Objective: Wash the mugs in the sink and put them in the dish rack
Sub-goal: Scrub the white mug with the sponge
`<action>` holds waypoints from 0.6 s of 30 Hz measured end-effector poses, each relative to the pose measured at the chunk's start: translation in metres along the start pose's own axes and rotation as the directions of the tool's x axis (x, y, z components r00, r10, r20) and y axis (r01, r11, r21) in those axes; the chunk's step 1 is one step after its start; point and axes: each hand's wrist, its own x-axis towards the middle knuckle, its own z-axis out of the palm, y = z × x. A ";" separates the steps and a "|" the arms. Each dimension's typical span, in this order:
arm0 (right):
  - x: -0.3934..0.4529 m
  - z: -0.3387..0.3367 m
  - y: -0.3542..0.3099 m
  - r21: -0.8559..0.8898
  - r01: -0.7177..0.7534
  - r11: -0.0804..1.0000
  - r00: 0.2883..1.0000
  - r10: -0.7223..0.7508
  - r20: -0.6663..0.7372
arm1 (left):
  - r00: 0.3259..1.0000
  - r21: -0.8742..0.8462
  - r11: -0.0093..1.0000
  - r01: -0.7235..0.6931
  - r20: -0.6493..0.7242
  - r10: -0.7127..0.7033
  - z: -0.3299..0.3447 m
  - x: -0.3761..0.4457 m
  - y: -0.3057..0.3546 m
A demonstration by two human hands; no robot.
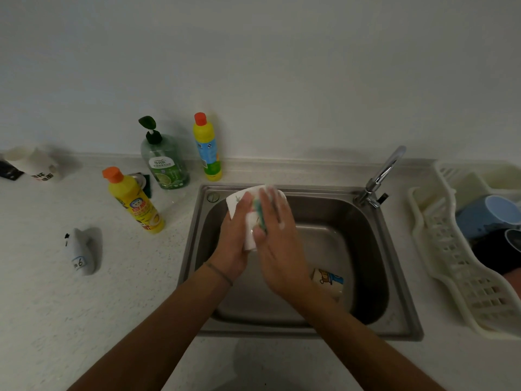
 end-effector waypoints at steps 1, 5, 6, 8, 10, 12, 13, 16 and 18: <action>-0.003 0.003 0.003 -0.022 0.030 0.999 0.999 -0.030 0.015 | 1.000 0.012 1.000 0.000 0.003 0.000 -0.001 0.000 0.002; 0.010 -0.014 0.010 0.392 -0.201 0.898 0.979 0.196 0.053 | 0.996 -0.040 0.996 0.076 0.053 -0.074 -0.005 -0.003 0.000; 0.014 -0.020 0.009 0.454 -0.247 0.856 0.968 0.242 0.070 | 0.992 -0.071 0.992 0.104 0.082 -0.099 -0.005 -0.004 0.002; 0.017 -0.027 0.009 0.536 -0.265 0.802 0.962 0.257 0.091 | 0.984 -0.118 0.985 0.125 0.139 -0.108 -0.005 -0.006 0.005; 0.018 -0.030 0.006 0.608 -0.277 0.744 0.959 0.258 0.121 | 0.984 -0.135 0.985 0.112 0.155 -0.091 -0.003 -0.009 0.010; 0.019 -0.028 0.005 0.613 -0.309 0.727 0.948 0.287 0.137 | 0.985 -0.136 0.985 0.102 0.152 -0.081 -0.003 -0.008 0.009; 0.018 -0.026 0.004 0.580 -0.293 0.760 0.952 0.287 0.105 | 0.985 -0.135 0.985 0.108 0.148 -0.088 -0.003 -0.008 0.008; 0.004 -0.016 -0.001 0.272 -0.126 0.954 0.991 0.134 -0.009 | 0.987 -0.138 0.984 0.114 0.127 -0.097 -0.003 -0.008 0.006; -0.009 -0.005 -0.003 0.022 0.036 0.999 0.999 -0.036 0.002 | 0.990 -0.136 0.987 0.087 0.125 -0.070 -0.003 -0.008 0.008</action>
